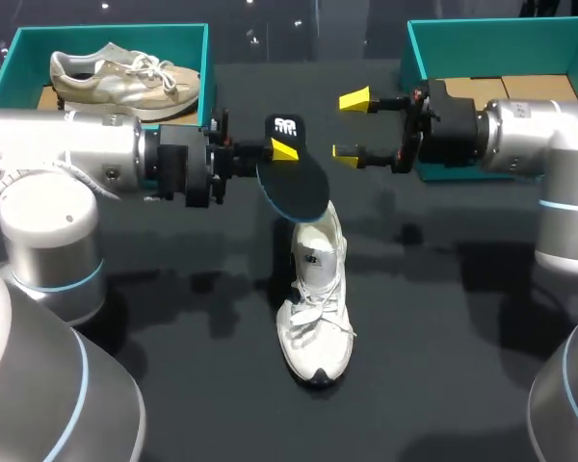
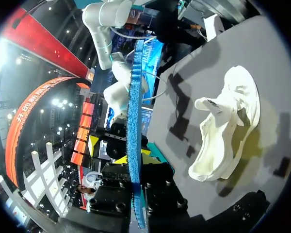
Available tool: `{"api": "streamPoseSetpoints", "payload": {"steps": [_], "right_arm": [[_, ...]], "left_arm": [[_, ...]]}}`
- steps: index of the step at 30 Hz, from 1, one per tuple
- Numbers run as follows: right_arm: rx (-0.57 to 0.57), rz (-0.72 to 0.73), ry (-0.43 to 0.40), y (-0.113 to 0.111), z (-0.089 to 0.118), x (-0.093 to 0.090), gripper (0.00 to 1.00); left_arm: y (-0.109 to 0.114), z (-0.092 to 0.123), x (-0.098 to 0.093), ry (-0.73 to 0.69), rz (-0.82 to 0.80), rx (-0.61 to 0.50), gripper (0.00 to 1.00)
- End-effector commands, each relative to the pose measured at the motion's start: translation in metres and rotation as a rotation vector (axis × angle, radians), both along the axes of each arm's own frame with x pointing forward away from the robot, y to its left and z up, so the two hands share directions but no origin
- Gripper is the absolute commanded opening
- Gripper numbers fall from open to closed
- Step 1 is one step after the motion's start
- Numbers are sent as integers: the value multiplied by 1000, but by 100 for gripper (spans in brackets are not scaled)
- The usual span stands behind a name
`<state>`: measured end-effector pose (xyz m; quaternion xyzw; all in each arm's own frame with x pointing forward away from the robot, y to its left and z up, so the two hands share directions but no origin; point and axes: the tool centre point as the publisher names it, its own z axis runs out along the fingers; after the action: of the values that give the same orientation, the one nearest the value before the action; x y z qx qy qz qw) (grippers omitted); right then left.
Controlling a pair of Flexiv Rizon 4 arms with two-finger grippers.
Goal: Take the shoe out of the shoebox, open the shoe tongue, remove and reinsert the insole, then place the shoe into the shoebox
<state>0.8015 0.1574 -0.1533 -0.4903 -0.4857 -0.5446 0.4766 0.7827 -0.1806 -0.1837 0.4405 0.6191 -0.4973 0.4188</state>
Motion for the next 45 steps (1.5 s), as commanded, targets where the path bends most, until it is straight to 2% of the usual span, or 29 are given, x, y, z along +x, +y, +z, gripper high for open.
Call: {"api": "streamPoseSetpoints", "payload": {"steps": [1, 9, 18, 19, 20, 45], "right_arm": [[2, -8, -9, -14, 4, -13, 100], [10, -11, -17, -29, 2, -27, 100], [10, -11, -17, -29, 2, -27, 100], [10, -11, -17, -29, 2, -27, 100], [10, -11, -17, -29, 2, -27, 100], [10, -11, -17, -29, 2, -27, 100]], "left_arm": [[18, 6, -6, 30, -11, 29, 0], [24, 2, -13, 196, -20, 19, 0], [30, 0, -23, 546, 10, -55, 0], [30, 0, -23, 618, 28, -47, 0], [29, -2, -23, 688, 89, 13, 0], [29, -2, -23, 688, 89, 13, 0]]}}
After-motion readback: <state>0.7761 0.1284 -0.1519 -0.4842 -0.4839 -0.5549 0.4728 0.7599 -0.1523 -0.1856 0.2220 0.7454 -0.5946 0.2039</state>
